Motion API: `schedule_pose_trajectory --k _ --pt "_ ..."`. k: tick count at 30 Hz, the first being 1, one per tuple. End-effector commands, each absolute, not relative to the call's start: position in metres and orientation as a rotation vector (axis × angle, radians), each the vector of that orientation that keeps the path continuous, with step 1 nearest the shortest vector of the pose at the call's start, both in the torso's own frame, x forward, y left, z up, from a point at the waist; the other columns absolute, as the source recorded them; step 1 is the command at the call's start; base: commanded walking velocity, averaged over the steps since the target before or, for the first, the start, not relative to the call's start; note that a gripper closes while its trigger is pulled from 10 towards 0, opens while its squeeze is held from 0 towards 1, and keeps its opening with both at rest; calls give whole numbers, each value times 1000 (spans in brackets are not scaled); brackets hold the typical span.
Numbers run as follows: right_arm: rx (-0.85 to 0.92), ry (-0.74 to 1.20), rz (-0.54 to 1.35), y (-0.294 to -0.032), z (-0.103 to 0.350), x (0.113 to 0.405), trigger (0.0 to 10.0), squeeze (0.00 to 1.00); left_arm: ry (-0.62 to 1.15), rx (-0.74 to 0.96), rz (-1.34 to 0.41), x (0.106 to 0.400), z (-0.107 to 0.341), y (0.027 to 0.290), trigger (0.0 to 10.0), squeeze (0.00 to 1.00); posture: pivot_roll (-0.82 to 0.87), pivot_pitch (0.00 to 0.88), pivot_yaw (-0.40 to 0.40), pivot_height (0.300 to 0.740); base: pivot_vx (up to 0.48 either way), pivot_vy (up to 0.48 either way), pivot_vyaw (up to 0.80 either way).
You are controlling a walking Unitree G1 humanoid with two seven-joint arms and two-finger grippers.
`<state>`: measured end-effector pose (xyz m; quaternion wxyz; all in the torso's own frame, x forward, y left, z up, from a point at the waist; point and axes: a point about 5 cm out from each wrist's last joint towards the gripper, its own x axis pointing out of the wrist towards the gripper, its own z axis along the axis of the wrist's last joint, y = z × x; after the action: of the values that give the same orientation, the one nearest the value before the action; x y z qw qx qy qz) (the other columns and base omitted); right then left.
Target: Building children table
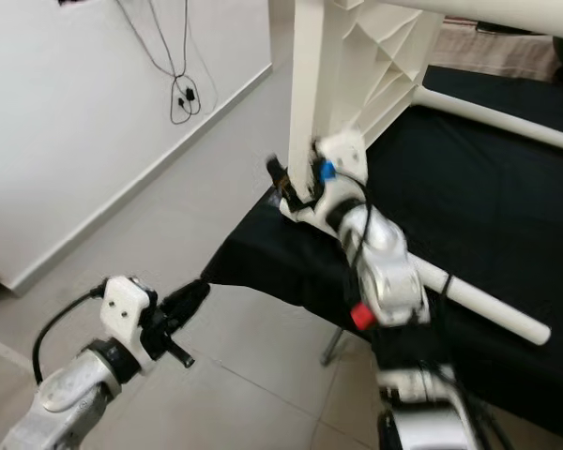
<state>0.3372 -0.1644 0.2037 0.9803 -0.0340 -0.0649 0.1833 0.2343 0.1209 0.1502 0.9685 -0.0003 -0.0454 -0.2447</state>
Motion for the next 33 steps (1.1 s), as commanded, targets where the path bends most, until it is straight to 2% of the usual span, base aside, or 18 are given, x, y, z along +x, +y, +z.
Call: schedule_pose_trajectory --k 1,6,9,18,25,33 --pt "-55 -140 373 -162 206 335 10000 0 -69 17 -454 236 145 128 10000 0 -54 101 52 740 0 0 0" --pt "-83 -66 236 -178 172 323 10000 0 -100 32 -423 244 150 129 10000 0 -69 89 58 740 0 0 0" --pt "-92 -43 214 -178 165 321 10000 0 -104 54 -434 245 150 126 10000 0 -70 85 58 740 0 -276 0" --pt "-119 -70 211 -174 172 323 10000 0 -91 47 -456 246 148 123 10000 0 -67 82 58 740 0 -450 0" --pt "-170 -53 204 -179 171 322 10000 0 -77 26 -427 250 147 125 10000 0 -68 84 53 740 0 0 0" --pt "-154 -44 218 -175 171 322 10000 0 -71 28 -390 254 146 128 10000 0 -68 82 55 740 0 0 -800"
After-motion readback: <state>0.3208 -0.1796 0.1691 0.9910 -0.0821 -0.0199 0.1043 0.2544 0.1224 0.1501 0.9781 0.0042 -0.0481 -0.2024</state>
